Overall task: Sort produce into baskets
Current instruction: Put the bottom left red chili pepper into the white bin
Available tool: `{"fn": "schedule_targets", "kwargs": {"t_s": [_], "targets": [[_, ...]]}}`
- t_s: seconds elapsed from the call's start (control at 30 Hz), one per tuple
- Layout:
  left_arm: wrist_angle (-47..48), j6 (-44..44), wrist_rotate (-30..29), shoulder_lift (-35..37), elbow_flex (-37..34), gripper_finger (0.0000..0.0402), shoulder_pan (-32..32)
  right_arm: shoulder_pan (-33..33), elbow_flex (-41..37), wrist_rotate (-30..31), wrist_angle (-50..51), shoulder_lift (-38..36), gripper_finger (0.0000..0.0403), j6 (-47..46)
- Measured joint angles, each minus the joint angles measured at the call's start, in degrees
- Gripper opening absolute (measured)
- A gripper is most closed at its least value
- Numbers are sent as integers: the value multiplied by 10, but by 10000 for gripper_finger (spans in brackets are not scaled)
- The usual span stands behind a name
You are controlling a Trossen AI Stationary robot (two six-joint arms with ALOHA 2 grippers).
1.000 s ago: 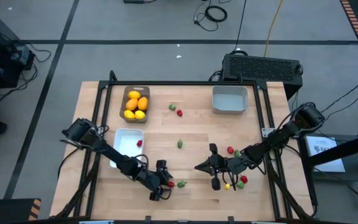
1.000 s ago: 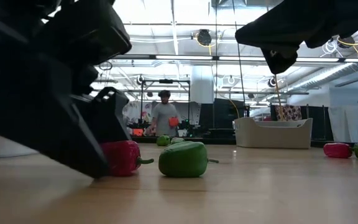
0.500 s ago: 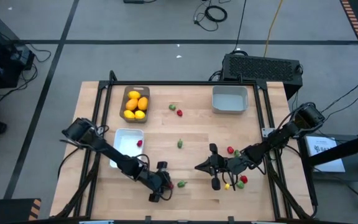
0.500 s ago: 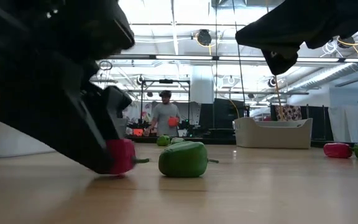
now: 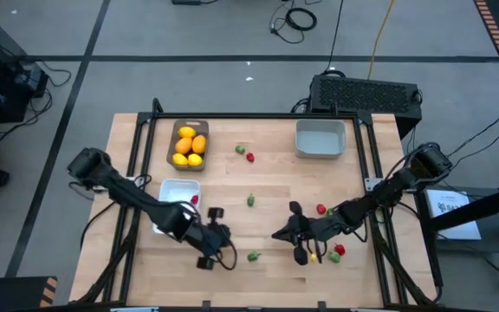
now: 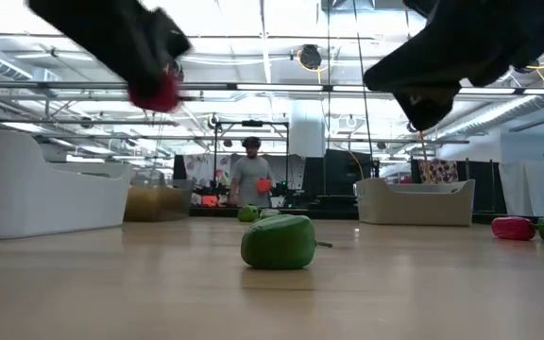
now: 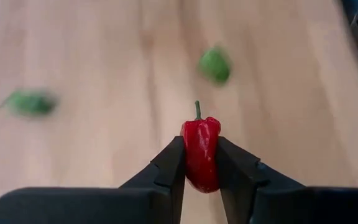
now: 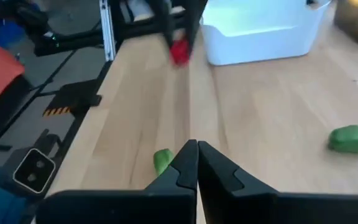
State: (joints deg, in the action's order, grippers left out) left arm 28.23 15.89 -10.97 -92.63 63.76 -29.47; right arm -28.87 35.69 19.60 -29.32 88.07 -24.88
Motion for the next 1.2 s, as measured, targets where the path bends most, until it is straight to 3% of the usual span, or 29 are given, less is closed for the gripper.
{"fn": "schedule_targets", "kwargs": {"t_s": [0.23, 0.37, 0.63, 0.9, 1.07, 1.2], "targets": [[165, 49, -29, 95, 4, 84, 2, 23, 66, -21, 116, 0, 0, 35], [263, 97, -67, 137, 4, 84, 5, 33, 94, -32, 134, 0, 0, 64], [470, 185, -84, 162, 3, 85, 13, 38, 107, -35, 140, 0, 0, 91], [481, 196, -45, 162, -39, 85, 40, 38, 107, -35, 198, 0, 0, 55], [482, 197, -28, 162, -71, 86, 55, 38, 107, -79, 233, 0, 0, 19], [476, 197, -28, 162, -84, 109, 66, 38, 107, -91, 245, 0, 0, 2]]}}
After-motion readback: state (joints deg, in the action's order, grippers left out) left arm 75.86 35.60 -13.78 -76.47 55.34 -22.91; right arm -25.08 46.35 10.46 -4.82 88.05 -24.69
